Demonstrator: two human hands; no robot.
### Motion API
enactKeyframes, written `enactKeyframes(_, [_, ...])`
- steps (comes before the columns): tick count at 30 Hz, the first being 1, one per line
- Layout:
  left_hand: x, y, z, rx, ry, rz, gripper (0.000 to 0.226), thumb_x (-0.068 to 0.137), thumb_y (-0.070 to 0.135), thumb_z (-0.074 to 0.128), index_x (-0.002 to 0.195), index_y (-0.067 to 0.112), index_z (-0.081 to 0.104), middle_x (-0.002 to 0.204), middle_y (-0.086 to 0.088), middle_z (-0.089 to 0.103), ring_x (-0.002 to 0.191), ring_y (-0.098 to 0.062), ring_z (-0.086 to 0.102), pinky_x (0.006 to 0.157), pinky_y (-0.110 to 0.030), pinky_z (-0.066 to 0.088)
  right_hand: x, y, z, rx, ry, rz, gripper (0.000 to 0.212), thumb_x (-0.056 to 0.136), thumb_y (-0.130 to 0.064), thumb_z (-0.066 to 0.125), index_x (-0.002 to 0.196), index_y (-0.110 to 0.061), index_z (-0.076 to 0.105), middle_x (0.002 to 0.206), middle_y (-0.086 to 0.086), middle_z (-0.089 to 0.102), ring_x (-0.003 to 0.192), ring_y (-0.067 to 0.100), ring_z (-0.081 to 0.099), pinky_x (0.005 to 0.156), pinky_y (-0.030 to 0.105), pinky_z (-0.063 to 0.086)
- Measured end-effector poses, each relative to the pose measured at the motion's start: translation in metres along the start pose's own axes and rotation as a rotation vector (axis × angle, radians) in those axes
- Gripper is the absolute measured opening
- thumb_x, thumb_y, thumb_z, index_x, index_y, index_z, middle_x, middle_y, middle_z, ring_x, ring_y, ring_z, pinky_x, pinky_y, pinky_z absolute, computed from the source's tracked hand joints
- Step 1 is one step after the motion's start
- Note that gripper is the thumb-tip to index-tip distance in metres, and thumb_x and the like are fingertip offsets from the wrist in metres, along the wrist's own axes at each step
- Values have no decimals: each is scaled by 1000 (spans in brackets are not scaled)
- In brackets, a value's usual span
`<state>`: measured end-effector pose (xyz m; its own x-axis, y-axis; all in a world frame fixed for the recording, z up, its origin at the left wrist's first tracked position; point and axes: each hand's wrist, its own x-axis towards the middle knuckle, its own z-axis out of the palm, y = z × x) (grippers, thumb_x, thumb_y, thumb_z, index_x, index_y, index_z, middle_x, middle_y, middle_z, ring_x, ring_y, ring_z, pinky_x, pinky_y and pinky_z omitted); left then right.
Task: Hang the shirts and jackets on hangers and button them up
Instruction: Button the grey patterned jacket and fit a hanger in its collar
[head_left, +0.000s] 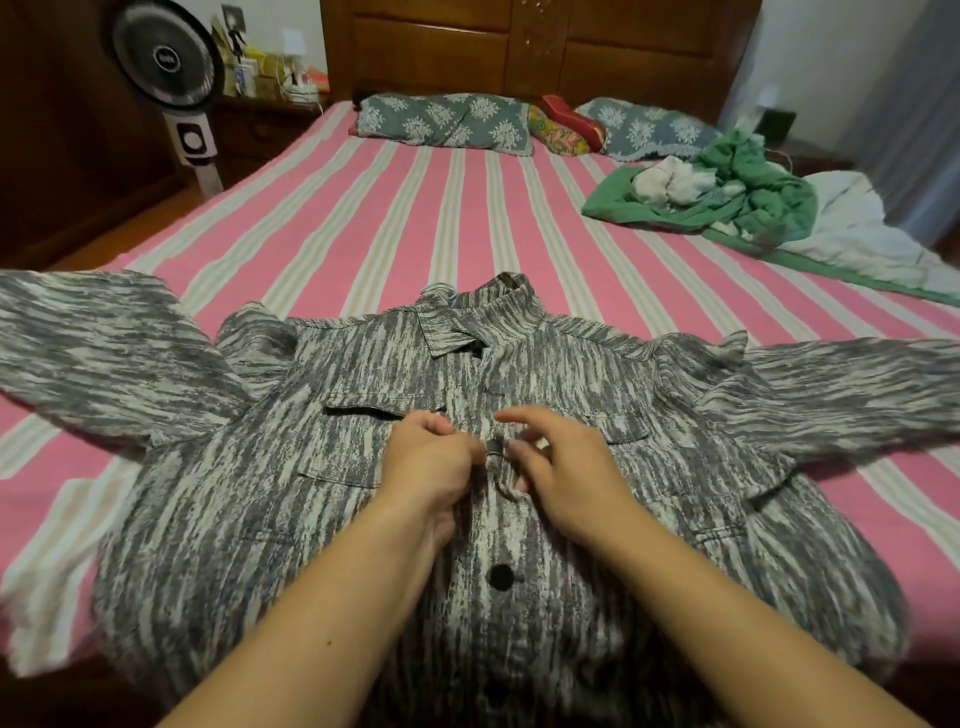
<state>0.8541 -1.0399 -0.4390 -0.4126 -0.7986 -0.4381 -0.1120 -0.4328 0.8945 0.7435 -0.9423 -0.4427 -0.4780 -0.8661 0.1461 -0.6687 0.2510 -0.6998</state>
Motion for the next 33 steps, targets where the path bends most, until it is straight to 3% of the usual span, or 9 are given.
enactKeyframes(3, [-1,-1,-1,0,-19,19,36,79,-18,61,87,15,48,82,-13,54,71,-23,52,56,-35,42,15,6,-8,-283,-74,-337,39,94,-7,66,126,-29,69,113,-11,68,96,7,65,89,28,57])
enactKeyframes(7, [1,-1,-4,11,-52,23,37,79,-21,59,87,14,48,82,-13,54,75,-26,55,64,-39,48,30,10,-23,-626,-182,-731,48,82,0,75,127,-17,69,112,2,74,81,23,73,69,35,62])
enactKeyframes(10, [4,-1,-8,59,-91,24,36,78,-18,66,87,13,50,83,-13,57,79,-28,59,80,-45,54,37,17,-25,-761,-239,-818,44,84,-8,77,127,-12,67,105,5,74,74,21,72,61,34,62])
enactKeyframes(14, [-1,-2,-7,782,31,393,34,84,20,80,88,23,47,91,4,55,70,-15,53,62,-33,43,40,17,-9,-662,-249,-633,26,99,-25,50,105,-18,75,83,-6,70,66,11,64,60,29,58])
enactKeyframes(17, [-2,-1,-11,1128,85,574,36,87,42,75,105,29,47,110,6,48,89,-16,54,74,-34,44,34,14,-2,-558,-238,-438,28,99,-30,49,105,-26,76,84,-12,69,72,6,64,69,27,57])
enactKeyframes(21, [7,-3,-19,1294,-159,534,37,91,49,68,126,37,61,123,8,52,119,-16,50,104,-39,45,24,14,-20,-364,-273,-183,19,98,-30,60,112,-27,73,99,-16,71,82,3,64,81,21,52])
enactKeyframes(27, [9,1,-8,1367,-154,581,15,90,42,66,98,29,67,101,10,48,88,-11,57,81,-33,53,39,63,-92,-633,-390,43,52,87,-48,72,130,-24,59,115,-8,59,99,11,58,91,26,48])
enactKeyframes(30, [15,1,-4,1363,-176,469,15,89,44,63,89,29,60,99,9,47,82,-11,55,75,-35,50,45,82,-86,-761,-374,-84,24,96,-40,62,114,-25,64,103,-10,61,90,10,59,87,27,53])
enactKeyframes(33, [22,1,-3,1207,-221,373,24,94,45,60,87,23,62,95,2,59,66,-11,57,66,-32,56,67,89,-89,-599,-412,33,13,100,-23,54,97,-20,66,83,0,65,65,11,63,61,21,56])
